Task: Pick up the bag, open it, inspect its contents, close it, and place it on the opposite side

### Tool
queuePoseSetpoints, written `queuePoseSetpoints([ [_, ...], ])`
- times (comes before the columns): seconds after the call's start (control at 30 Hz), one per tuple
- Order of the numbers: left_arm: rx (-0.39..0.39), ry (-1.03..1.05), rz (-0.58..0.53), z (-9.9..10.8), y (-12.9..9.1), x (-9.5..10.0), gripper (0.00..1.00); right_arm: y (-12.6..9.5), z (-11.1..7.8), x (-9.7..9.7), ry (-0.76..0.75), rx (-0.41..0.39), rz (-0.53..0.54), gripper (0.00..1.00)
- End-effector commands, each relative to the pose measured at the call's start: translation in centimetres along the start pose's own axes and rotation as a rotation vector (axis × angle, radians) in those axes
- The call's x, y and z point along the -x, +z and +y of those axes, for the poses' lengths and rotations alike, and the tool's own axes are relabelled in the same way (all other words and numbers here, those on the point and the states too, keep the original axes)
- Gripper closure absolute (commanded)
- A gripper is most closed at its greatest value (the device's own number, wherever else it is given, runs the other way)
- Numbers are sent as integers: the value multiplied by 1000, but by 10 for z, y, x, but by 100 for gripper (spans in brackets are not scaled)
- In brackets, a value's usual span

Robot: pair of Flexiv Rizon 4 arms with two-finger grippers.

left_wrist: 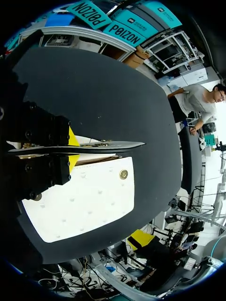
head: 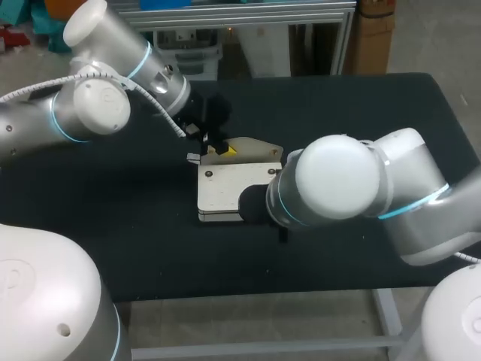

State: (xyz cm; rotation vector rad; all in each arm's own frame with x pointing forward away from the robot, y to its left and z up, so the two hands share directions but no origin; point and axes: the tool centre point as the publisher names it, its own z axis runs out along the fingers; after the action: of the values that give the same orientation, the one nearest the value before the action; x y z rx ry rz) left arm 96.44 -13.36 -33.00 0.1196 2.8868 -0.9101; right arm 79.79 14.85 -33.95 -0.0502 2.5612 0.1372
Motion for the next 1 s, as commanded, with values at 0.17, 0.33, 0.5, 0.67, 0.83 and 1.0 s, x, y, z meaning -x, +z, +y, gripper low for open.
queuePoseSetpoints([
  [0.17,15,27,19,-6,4,-5,100,13,3,0,-13,-14,-51,60],
  [0.33,23,41,41,-6,7,-5,100,24,1,3,-25,-20,-55,57],
  [0.5,18,26,55,-5,9,-5,100,30,3,6,-28,-20,-55,53],
  [0.67,15,19,66,-2,12,-4,100,35,7,8,-38,-26,-59,53],
  [0.83,13,22,80,-1,14,-4,100,39,7,10,-42,-35,-66,53],
  [1.0,14,25,103,0,16,-3,100,44,6,11,-47,-55,-71,52],
])
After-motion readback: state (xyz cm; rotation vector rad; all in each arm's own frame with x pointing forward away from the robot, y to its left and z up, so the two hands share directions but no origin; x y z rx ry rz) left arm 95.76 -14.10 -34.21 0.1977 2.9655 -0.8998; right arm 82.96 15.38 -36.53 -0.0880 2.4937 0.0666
